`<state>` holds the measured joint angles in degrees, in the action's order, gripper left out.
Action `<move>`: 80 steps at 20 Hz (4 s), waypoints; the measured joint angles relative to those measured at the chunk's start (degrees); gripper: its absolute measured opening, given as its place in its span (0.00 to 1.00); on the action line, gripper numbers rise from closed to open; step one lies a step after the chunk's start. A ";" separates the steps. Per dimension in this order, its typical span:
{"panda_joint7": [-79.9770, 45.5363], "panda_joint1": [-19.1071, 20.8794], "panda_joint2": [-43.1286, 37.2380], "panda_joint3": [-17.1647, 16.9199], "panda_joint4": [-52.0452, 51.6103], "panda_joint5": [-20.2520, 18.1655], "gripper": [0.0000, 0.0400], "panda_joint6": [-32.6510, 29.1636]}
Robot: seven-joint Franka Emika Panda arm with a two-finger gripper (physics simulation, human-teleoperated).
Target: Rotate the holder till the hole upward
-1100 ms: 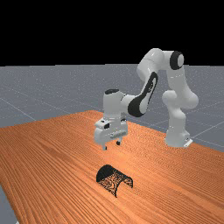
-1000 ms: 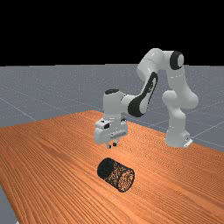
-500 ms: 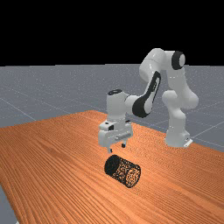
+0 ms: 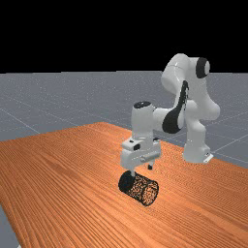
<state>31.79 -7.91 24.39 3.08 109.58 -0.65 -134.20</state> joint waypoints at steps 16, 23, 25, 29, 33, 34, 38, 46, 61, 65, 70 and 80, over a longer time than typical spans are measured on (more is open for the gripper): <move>-11.78 -10.23 14.12 -3.11 -9.82 7.20 1.00 0.23; -13.97 -12.97 18.93 -4.45 -11.10 8.39 1.00 -2.73; -17.22 -15.85 21.70 -6.79 -13.50 11.10 1.00 -1.00; -23.44 -21.81 22.60 -10.93 -14.42 16.24 1.00 4.41; -31.05 -29.58 26.35 -16.51 -19.02 22.96 1.00 17.09; -31.95 -30.68 26.75 -17.13 -19.34 23.76 1.00 18.96; -33.01 -32.10 26.89 -18.20 -18.60 25.37 0.37 20.26; -33.22 -31.12 23.54 -20.18 -10.59 28.02 0.01 14.37; -34.19 -32.00 22.73 -23.79 -7.41 32.38 1.00 14.98; -33.83 -30.88 21.48 -25.28 -3.99 34.26 1.00 11.46; -33.88 -30.68 20.86 -26.78 -3.06 35.89 0.44 10.26; -21.31 -21.92 11.33 -19.83 5.71 25.67 0.50 -0.70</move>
<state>10.47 -29.83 35.72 -16.76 115.29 25.02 -134.90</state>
